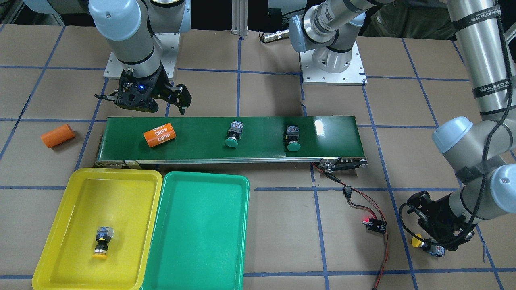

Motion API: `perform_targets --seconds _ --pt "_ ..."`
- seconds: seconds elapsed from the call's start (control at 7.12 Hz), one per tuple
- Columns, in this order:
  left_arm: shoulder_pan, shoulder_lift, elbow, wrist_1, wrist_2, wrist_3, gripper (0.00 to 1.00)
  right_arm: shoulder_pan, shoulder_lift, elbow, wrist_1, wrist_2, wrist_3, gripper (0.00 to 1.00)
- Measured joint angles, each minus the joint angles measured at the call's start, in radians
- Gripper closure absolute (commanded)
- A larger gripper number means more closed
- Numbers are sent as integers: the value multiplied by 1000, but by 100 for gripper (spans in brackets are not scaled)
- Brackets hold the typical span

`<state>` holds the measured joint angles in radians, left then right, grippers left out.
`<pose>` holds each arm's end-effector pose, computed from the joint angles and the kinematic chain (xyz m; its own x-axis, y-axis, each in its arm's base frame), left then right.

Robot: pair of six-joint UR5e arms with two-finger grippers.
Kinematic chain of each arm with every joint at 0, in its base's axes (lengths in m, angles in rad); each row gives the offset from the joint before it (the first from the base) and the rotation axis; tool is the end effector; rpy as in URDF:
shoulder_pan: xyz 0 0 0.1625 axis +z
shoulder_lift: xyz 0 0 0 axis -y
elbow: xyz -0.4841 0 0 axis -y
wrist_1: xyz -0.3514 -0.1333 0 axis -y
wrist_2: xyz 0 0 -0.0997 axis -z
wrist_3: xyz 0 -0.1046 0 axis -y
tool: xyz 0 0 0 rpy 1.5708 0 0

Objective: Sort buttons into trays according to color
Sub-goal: 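Grasp a belt green button with the right gripper while the left grasps a yellow button, then carry the green button to the green tray while the left brings a yellow button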

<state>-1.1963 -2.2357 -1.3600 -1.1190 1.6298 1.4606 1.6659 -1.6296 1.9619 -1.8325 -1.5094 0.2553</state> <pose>0.1428 -0.7110 0.2847 -0.4658 0.8849 -0.0042 0.8833 0.4652 0.0589 0.1767 -0.3808 0.4200 -0.9857 0.1632 -0.0414 0.1594 0.9837 0.0837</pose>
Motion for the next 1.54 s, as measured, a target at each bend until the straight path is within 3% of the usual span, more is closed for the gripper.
perform_targets --seconds 0.42,0.98,1.26,1.54 --pt "30 -59 42 13 -24 127 0 1 20 0 -35 1 8 0" --pt "34 -90 49 15 -75 123 1 20 60 0 -82 2 19 0" --pt "38 -102 55 16 -78 112 85 74 127 0 -195 1 22 0" --pt "38 -104 58 16 -77 101 99 102 176 1 -247 2 22 0"
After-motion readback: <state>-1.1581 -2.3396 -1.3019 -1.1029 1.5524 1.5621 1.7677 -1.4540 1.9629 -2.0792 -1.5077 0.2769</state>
